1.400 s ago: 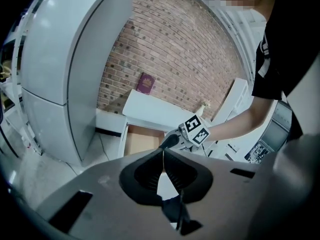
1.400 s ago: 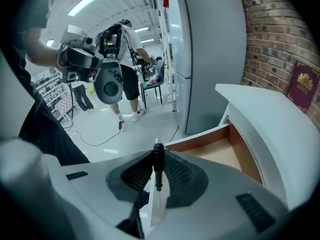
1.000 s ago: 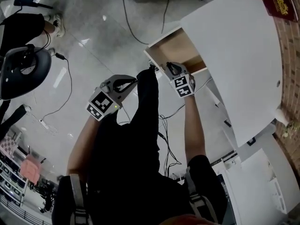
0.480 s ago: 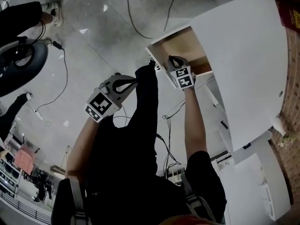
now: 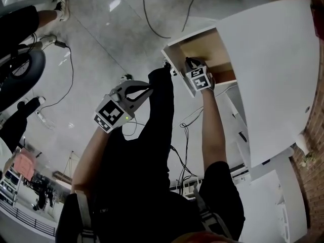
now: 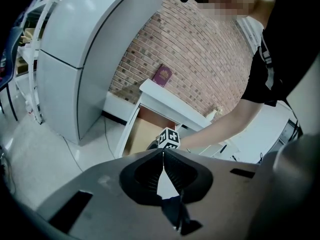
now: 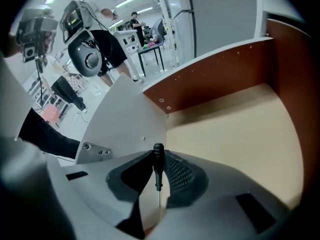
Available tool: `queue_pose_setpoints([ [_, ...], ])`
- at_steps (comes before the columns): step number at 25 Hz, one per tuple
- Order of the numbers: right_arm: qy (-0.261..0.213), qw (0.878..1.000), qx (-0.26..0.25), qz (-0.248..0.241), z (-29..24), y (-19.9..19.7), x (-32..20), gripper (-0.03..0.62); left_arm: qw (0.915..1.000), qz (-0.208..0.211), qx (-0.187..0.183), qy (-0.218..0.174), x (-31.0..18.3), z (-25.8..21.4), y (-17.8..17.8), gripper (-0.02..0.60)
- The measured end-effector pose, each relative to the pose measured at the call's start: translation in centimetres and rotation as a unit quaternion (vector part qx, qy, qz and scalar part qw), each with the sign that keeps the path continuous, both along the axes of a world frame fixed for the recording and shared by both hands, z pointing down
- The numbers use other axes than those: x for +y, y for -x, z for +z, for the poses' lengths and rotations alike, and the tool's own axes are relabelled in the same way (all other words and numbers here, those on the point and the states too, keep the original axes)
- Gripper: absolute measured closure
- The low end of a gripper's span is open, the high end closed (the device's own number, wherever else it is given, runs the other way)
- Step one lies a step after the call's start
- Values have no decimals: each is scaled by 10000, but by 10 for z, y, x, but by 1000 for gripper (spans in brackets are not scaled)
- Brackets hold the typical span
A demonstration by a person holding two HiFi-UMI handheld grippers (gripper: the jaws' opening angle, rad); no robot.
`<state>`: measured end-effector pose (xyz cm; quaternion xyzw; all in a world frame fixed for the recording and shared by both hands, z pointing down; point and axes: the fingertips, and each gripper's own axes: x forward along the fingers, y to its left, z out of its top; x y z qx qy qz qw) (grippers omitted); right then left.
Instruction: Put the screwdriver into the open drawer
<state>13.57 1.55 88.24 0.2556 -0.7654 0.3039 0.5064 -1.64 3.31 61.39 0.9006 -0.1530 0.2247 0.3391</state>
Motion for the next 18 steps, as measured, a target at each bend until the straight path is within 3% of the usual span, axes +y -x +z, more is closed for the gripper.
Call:
queue_pose_setpoints([
  [18,18,9992,252,-307,46,-5,1,468,9999,-41,13,142,7,25,-2,565],
])
